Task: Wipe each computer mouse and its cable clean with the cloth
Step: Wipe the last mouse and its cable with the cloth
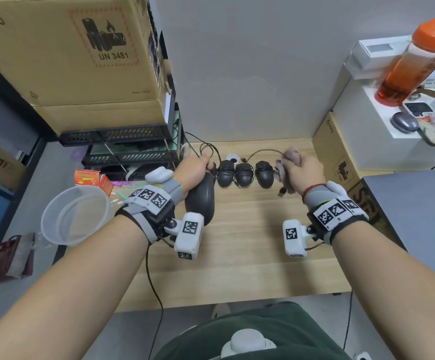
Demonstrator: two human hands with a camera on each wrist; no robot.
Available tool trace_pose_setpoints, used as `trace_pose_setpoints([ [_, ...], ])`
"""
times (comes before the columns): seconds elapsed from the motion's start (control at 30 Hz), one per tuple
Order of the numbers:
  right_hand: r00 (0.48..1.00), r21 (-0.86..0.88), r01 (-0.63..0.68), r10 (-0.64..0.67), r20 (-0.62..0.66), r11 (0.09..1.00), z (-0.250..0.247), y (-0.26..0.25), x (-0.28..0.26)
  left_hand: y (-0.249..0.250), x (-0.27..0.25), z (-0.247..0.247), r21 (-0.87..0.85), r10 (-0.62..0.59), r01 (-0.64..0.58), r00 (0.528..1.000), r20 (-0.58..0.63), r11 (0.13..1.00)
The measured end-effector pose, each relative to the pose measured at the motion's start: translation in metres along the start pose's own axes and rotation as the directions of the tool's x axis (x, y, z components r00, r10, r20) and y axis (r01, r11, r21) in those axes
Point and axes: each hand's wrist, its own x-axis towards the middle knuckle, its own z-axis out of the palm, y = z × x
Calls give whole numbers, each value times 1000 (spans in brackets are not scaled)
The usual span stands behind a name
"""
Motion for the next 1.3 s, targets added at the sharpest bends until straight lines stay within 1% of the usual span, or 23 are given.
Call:
trace_pose_setpoints([
  [0.07,990,40,139,-139,4,989,4,-22,-3,0,-3,9,90,25,-29,999,38,996],
  [0.1,975,98,219,-221,7,971,8,-36,-7,1,-5,13,98,22,-28,998,54,995],
  [0.17,926,180,366,-376,25,913,15,-57,-16,7,-7,21,74,-4,-2,996,85,997],
  [0.2,896,187,424,-440,55,886,19,-63,-20,10,-7,23,56,-14,9,996,93,998],
  [0.3,802,149,548,-568,185,823,29,-68,-26,12,0,23,28,-32,29,996,87,999],
  [0.37,766,112,586,-594,247,802,33,-68,-30,9,5,22,-6,-31,32,999,41,999],
  [0.43,765,96,574,-575,291,813,38,-65,-31,11,2,21,-26,-17,17,1000,-5,1000],
  [0.5,784,82,542,-539,308,836,42,-60,-28,12,1,20,-54,-15,12,998,-60,998],
  [0.6,800,36,516,-497,337,856,42,-49,-26,8,7,10,-127,-20,2,990,-142,992],
  [0.7,828,50,447,-434,355,893,42,-29,-22,6,10,2,-230,-57,27,991,-123,973],
  [0.77,841,72,409,-406,357,910,45,-20,-21,6,10,1,-251,-61,30,991,-116,967],
  [0.87,830,89,374,-376,412,923,45,-16,-22,3,14,1,-227,-60,31,991,-121,973],
  [0.93,818,75,370,-363,446,926,44,-15,-23,-1,16,0,-228,-83,56,990,-111,972],
  [1.0,838,56,345,-335,431,937,44,-10,-21,-2,15,-1,-235,-104,74,988,-118,969],
  [1.13,906,-19,275,-252,339,961,49,0,-16,-1,11,3,-200,-91,65,988,-124,978],
  [1.23,932,-72,225,-193,306,972,51,9,-13,-1,5,7,-146,-87,68,988,-127,987],
  [1.3,944,-61,174,-149,294,983,54,16,-11,-3,3,10,-104,-85,72,988,-132,992],
])
